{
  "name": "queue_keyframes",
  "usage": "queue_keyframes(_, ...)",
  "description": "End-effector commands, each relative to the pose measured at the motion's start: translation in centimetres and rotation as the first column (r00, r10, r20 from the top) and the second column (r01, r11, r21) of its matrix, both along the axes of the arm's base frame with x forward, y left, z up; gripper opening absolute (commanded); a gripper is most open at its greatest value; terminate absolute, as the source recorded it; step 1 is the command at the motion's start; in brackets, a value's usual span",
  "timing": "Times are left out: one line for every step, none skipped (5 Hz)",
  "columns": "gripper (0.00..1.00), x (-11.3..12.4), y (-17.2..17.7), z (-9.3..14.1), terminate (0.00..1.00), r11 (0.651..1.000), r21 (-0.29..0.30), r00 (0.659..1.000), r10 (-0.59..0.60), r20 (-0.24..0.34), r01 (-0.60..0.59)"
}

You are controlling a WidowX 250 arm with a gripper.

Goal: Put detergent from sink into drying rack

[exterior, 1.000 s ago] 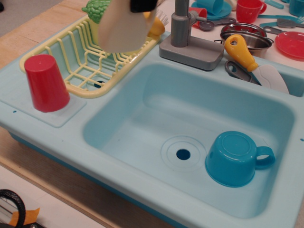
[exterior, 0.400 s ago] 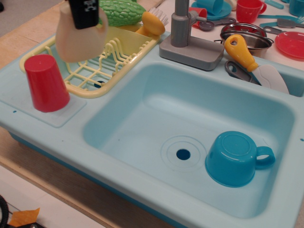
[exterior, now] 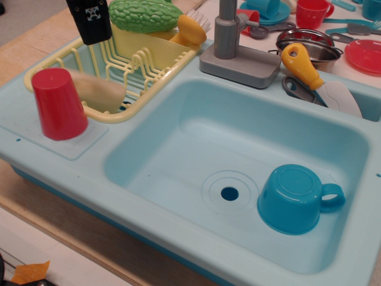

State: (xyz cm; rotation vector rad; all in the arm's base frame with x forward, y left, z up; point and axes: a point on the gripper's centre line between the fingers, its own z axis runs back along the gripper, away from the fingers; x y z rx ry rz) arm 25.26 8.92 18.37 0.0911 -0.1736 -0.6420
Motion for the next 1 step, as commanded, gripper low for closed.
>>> queue_keyframes(1.0, -0.12, 0.19, 0.69, 1.0, 1.0, 0.013, 1.0, -0.003, 0.024, 0.002)
